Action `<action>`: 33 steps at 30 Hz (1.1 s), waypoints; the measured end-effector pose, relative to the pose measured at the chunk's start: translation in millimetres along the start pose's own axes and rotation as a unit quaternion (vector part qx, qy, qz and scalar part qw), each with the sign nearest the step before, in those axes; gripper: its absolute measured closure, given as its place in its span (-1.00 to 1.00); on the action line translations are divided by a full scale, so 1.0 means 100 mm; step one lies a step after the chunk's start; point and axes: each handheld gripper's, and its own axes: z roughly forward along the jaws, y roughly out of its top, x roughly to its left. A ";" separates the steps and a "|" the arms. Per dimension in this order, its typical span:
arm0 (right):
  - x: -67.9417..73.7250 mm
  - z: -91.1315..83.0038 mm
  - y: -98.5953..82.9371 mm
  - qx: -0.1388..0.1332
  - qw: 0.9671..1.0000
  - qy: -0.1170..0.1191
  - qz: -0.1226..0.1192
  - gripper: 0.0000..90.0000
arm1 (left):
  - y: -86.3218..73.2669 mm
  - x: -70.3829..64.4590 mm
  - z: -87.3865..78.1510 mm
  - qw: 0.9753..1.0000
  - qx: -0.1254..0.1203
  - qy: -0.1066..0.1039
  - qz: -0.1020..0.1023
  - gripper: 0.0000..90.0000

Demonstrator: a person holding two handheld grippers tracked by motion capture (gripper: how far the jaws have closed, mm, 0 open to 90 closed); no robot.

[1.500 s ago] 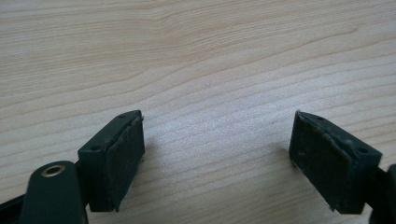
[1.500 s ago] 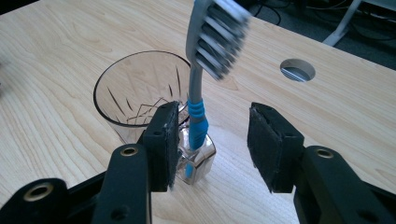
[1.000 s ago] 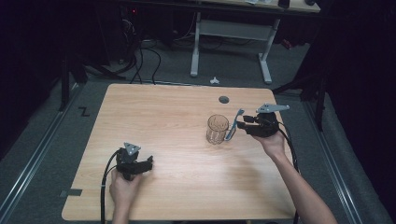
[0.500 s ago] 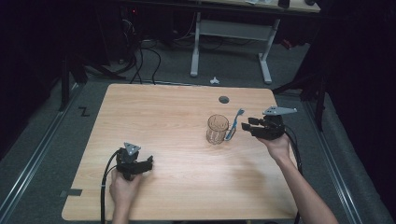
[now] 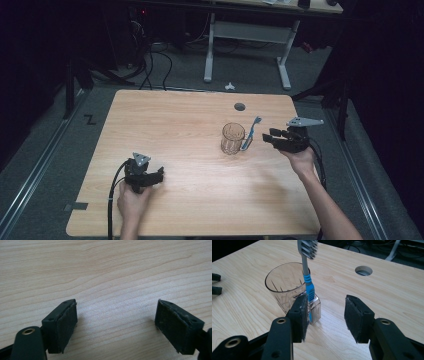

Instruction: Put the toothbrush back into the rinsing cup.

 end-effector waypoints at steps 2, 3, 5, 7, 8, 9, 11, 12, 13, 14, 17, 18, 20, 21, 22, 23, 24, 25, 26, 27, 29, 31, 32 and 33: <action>-0.01 -0.02 -0.01 0.000 1.000 0.001 0.003 0.20 | 0.00 0.00 0.00 1.000 0.000 0.000 0.000 -0.59; -0.01 -0.02 -0.01 0.000 1.000 0.001 0.003 0.20 | 0.00 0.00 0.00 1.000 0.000 0.000 0.000 -0.59; 0.00 -0.03 0.00 -0.002 1.000 0.002 0.003 0.21 | 0.00 0.00 0.00 1.000 0.000 0.000 0.000 -0.59; 0.01 -0.04 0.00 -0.003 1.000 0.003 0.001 0.21 | 0.00 0.00 0.00 1.000 0.000 0.000 0.000 -0.59; 0.01 -0.04 0.00 -0.003 1.000 0.003 0.001 0.21 | 0.00 0.00 0.00 1.000 0.000 0.000 0.000 -0.59; 0.01 -0.04 -0.01 -0.003 1.000 0.003 0.000 0.21 | 0.00 0.00 0.00 1.000 0.000 0.000 0.000 -0.59; 0.01 -0.04 -0.01 -0.003 1.000 0.004 0.000 0.21 | 0.00 0.00 0.00 1.000 0.000 0.000 0.000 -0.59; 0.01 -0.04 -0.01 -0.003 1.000 0.005 0.001 0.22 | 0.00 0.00 0.00 1.000 0.000 0.000 0.000 -0.59; 0.02 -0.05 -0.02 -0.005 1.000 0.005 0.002 0.23 | 0.00 0.00 0.00 1.000 0.000 0.000 0.000 -0.59; 0.02 -0.05 -0.03 -0.006 1.000 0.005 0.001 0.23 | 0.00 0.00 0.00 1.000 0.000 0.000 0.000 -0.59; 0.02 -0.05 -0.07 -0.005 1.000 0.006 0.003 0.24 | 0.00 0.00 0.00 1.000 0.000 0.000 0.000 -0.59; 0.02 -0.05 -0.09 -0.004 1.000 0.005 0.006 0.24 | 0.00 0.00 0.00 1.000 0.000 0.000 0.000 -0.59; 0.00 -0.06 -0.11 -0.003 1.000 0.005 0.009 0.24 | 0.00 0.00 0.00 1.000 0.000 0.000 0.000 -0.59; 0.00 -0.07 -0.12 -0.001 1.000 0.005 0.012 0.24 | 0.00 0.00 0.00 1.000 0.000 0.000 0.000 -0.59; -0.01 -0.07 -0.13 0.000 1.000 0.005 0.012 0.25 | 0.00 0.00 0.00 1.000 0.000 0.000 0.000 -0.59; -0.01 -0.07 -0.13 0.000 1.000 0.005 0.012 0.25 | 0.00 0.00 0.00 1.000 0.000 0.000 0.000 -0.59; -0.01 -0.08 -0.13 0.000 1.000 0.005 0.011 0.25 | 0.00 0.00 0.00 1.000 0.000 0.000 0.000 -0.59; -0.01 -0.08 -0.13 -0.001 1.000 0.005 0.012 0.25 | 0.00 0.00 0.00 1.000 0.000 0.000 0.000 -0.59; -0.01 -0.08 -0.13 -0.002 1.000 0.005 0.013 0.25 | 0.00 0.00 0.00 1.000 0.000 0.000 0.000 -0.59; 0.00 -0.08 -0.14 -0.004 1.000 0.006 0.013 0.26 | 0.00 0.00 0.00 1.000 0.000 0.000 0.000 -0.59; 0.00 -0.08 -0.16 -0.005 1.000 0.005 0.015 0.27 | 0.00 0.00 0.00 1.000 0.000 0.000 0.000 -0.59; -0.01 -0.08 -0.20 -0.004 1.000 0.005 0.019 0.27 | 0.00 0.00 0.00 1.000 0.000 0.000 0.000 -0.59; -0.01 -0.07 -0.22 -0.004 1.000 0.004 0.020 0.27 | 0.00 0.00 0.00 1.000 0.000 0.000 0.000 -0.59; -0.02 -0.07 -0.24 -0.003 1.000 0.004 0.022 0.28 | 0.00 0.00 0.00 1.000 0.000 0.000 0.000 -0.59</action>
